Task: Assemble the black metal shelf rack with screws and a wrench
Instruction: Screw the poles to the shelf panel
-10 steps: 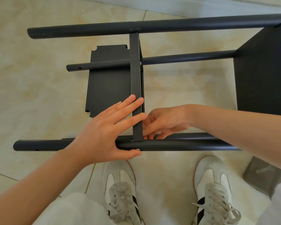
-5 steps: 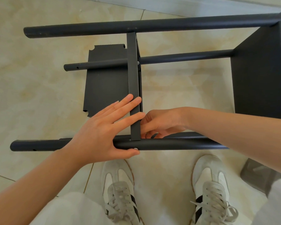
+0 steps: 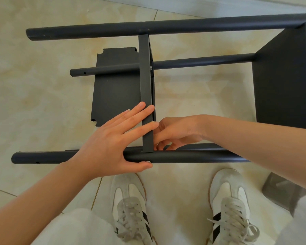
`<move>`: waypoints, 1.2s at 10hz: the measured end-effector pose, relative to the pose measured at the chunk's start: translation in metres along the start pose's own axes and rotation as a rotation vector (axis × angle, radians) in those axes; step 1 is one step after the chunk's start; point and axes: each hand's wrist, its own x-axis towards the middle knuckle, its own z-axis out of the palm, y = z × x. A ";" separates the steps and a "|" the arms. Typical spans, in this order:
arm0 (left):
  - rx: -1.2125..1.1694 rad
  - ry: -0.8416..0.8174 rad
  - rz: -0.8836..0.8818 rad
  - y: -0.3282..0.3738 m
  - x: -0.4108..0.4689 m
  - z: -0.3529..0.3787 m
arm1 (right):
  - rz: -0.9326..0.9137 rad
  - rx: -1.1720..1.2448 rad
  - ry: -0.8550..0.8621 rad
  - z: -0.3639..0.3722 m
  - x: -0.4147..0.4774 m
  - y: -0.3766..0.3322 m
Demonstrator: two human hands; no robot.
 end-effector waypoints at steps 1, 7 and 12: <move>0.002 -0.002 0.000 0.000 0.001 0.000 | 0.019 -0.010 -0.039 -0.005 -0.005 -0.004; 0.010 0.000 0.000 -0.001 0.000 0.001 | 0.028 -0.016 -0.025 0.000 0.000 -0.003; 0.011 0.008 0.008 -0.001 0.000 0.002 | 0.065 -0.033 -0.042 -0.003 -0.001 -0.008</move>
